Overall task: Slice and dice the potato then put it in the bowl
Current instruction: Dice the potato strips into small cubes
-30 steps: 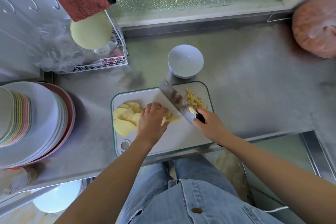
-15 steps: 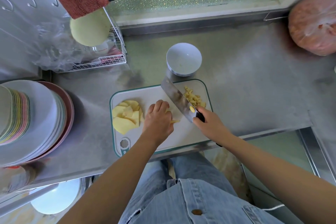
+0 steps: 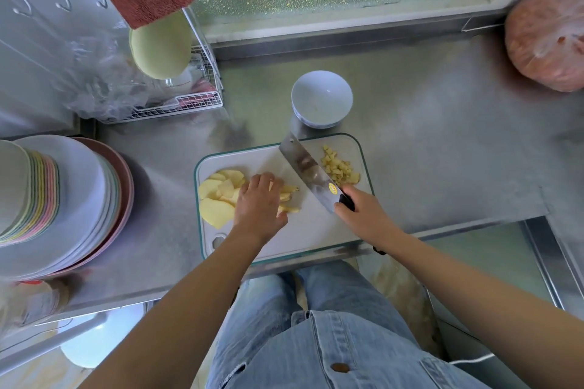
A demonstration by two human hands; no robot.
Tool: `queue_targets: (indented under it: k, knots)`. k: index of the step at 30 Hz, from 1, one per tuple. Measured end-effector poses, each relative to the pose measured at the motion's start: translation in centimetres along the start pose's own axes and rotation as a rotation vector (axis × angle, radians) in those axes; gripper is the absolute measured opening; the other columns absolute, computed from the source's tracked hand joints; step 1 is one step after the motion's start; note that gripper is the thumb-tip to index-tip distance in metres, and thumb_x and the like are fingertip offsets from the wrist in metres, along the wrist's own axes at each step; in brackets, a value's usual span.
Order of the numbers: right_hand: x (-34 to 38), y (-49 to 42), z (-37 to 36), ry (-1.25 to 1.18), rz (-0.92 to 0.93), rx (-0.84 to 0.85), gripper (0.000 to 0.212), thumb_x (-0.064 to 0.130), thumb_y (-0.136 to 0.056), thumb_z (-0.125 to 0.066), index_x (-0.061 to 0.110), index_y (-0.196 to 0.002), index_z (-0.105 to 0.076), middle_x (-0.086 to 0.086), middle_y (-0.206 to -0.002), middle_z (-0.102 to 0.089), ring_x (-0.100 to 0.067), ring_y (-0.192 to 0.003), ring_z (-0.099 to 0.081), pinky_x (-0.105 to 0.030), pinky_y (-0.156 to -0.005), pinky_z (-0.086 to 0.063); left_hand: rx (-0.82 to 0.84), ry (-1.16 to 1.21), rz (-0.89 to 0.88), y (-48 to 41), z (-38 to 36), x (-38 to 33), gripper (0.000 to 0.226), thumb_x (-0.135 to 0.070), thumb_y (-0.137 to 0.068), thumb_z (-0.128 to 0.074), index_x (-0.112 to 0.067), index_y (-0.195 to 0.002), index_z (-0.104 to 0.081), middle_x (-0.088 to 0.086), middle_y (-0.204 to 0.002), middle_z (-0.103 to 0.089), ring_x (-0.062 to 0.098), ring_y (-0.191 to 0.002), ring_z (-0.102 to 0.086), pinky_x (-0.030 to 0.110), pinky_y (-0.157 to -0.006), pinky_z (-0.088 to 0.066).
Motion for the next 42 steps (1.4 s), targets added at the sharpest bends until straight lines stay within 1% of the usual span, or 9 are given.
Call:
queue_targets:
  k: [6,11,15,18,21,25,31,38,42]
  knots:
    - [-0.8,0.3,-0.3,-0.04,-0.026,-0.002,0.016,0.019,-0.089,-0.045,0.007,-0.08,-0.039,-0.009,-0.063,-0.046,-0.017,-0.055,-0.038,-0.035,-0.055,-0.032,-0.023,0.121,0.086,-0.4,-0.3,-0.7,0.055,-0.034,-0.086,-0.062,-0.015,-0.134,-0.043,0.008,-0.131,-0.039,0.025,-0.119,-0.038,0.032,-0.1,-0.037]
    - [-0.7,0.1,-0.4,-0.029,-0.009,-0.008,0.017,0.02,-0.09,-0.043,0.007,-0.08,-0.039,-0.011,-0.061,-0.047,-0.018,-0.05,-0.04,-0.04,-0.052,-0.037,-0.078,0.318,0.212,0.6,-0.6,-0.4,0.062,-0.039,-0.086,-0.064,-0.012,-0.137,-0.041,0.01,-0.131,-0.038,0.028,-0.12,-0.037,0.033,-0.102,-0.037]
    - [1.0,0.7,-1.1,-0.076,0.072,0.037,0.012,0.016,-0.095,-0.04,0.015,-0.083,-0.041,-0.01,-0.051,-0.056,-0.022,-0.038,-0.053,-0.039,-0.044,-0.046,-0.374,0.65,0.39,1.9,0.9,0.9,0.029,-0.007,-0.087,-0.055,-0.01,-0.116,-0.062,0.012,-0.113,-0.055,0.032,-0.103,-0.051,0.04,-0.086,-0.046]
    - [2.6,1.5,-2.9,-0.058,0.17,0.077,0.009,0.014,-0.098,-0.038,0.013,-0.089,-0.039,-0.011,-0.05,-0.056,-0.021,-0.036,-0.053,-0.039,-0.043,-0.045,-0.549,0.569,0.452,2.5,2.5,3.1,0.034,-0.003,-0.077,-0.041,-0.011,-0.097,-0.068,0.011,-0.099,-0.061,0.034,-0.091,-0.051,0.041,-0.078,-0.043]
    - [3.6,2.5,-5.7,0.027,0.248,0.137,0.004,0.017,-0.099,-0.035,0.014,-0.096,-0.034,-0.014,-0.056,-0.06,-0.019,-0.037,-0.054,-0.042,-0.043,-0.047,-0.47,0.403,0.5,3.4,2.1,5.3,0.034,0.001,-0.077,-0.048,-0.015,-0.099,-0.068,0.009,-0.108,-0.061,0.034,-0.103,-0.05,0.043,-0.086,-0.039]
    - [3.6,3.0,-8.9,0.19,0.272,0.106,0.016,0.023,-0.1,-0.036,0.009,-0.108,-0.033,-0.01,-0.063,-0.062,-0.024,-0.048,-0.057,-0.048,-0.05,-0.05,-0.379,0.317,0.414,5.0,0.0,5.9,0.038,0.003,-0.08,-0.056,-0.016,-0.111,-0.067,0.008,-0.126,-0.058,0.032,-0.121,-0.046,0.047,-0.101,-0.037]
    - [4.1,2.9,-11.9,0.328,0.211,0.044,0.023,0.028,-0.101,-0.031,0.007,-0.111,-0.034,-0.009,-0.068,-0.064,-0.029,-0.06,-0.061,-0.044,-0.06,-0.05,-0.336,0.37,0.386,5.9,-0.6,5.7,0.044,0.005,-0.082,-0.052,-0.012,-0.122,-0.061,0.011,-0.138,-0.051,0.033,-0.127,-0.042,0.046,-0.106,-0.036]
    - [3.8,3.1,-12.1,0.423,0.204,-0.008,0.027,0.025,-0.102,-0.033,0.001,-0.113,-0.035,-0.004,-0.065,-0.052,-0.032,-0.062,-0.059,-0.035,-0.052,-0.035,-0.25,0.371,0.368,6.3,-1.0,6.1,0.048,-0.002,-0.088,-0.048,-0.016,-0.134,-0.05,0.007,-0.148,-0.038,0.028,-0.133,-0.034,0.04,-0.109,-0.031]
    - [3.4,2.5,-10.0,0.483,0.199,-0.071,0.03,0.025,-0.101,-0.035,0.0,-0.118,-0.036,-0.003,-0.066,-0.048,-0.033,-0.065,-0.058,-0.033,-0.053,-0.032,-0.227,0.349,0.368,6.3,-0.9,6.0,0.046,-0.008,-0.091,-0.049,-0.017,-0.135,-0.049,0.006,-0.149,-0.037,0.027,-0.134,-0.033,0.041,-0.11,-0.03]
Point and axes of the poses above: each hand's wrist, its own y-axis away from the middle knuckle, its own z-axis out of the back of the hand, x = y × z, the point moved 4 cm from there along -y, towards the middle knuckle
